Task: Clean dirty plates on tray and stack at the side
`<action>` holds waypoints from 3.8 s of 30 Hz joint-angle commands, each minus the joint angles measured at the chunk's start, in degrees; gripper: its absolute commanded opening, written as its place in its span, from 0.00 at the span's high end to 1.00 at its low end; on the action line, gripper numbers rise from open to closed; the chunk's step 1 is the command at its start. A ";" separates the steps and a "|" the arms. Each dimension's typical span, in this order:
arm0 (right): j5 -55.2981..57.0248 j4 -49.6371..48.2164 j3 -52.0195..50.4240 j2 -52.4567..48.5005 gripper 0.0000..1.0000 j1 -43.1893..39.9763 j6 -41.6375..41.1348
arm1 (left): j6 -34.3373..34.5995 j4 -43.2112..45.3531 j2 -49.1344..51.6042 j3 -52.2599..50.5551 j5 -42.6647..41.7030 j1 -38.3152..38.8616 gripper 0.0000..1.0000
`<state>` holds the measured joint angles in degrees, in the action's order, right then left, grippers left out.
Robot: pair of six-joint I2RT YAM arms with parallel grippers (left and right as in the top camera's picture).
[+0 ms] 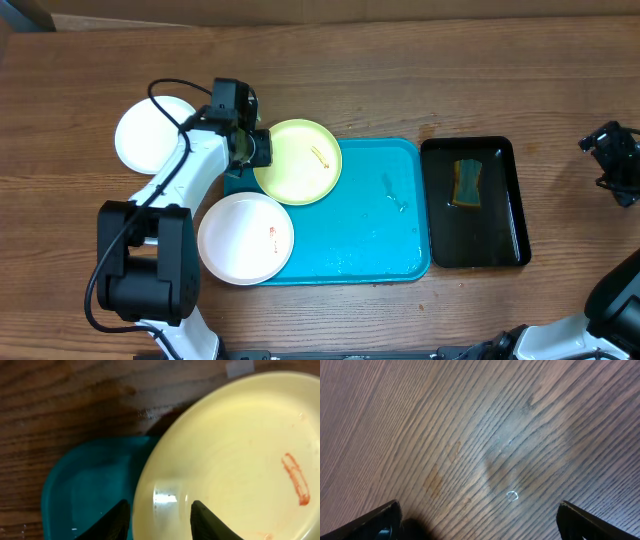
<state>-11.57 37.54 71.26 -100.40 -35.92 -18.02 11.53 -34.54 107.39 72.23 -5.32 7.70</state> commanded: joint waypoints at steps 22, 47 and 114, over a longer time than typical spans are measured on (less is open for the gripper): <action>0.37 -0.22 1.18 1.16 0.00 0.00 -0.22 | 0.74 -3.54 0.31 -2.47 -10.19 7.28 0.59; 0.37 -0.22 1.18 1.16 0.00 0.00 -0.22 | 6.71 0.61 0.61 -2.97 -3.02 15.39 0.64; 0.37 -0.22 1.18 1.16 0.00 0.00 -0.22 | 11.39 -0.42 -1.36 -2.62 1.38 16.31 0.54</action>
<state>-11.57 37.54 71.26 -100.40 -35.92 -18.00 22.39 -35.31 109.30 69.25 -3.81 23.92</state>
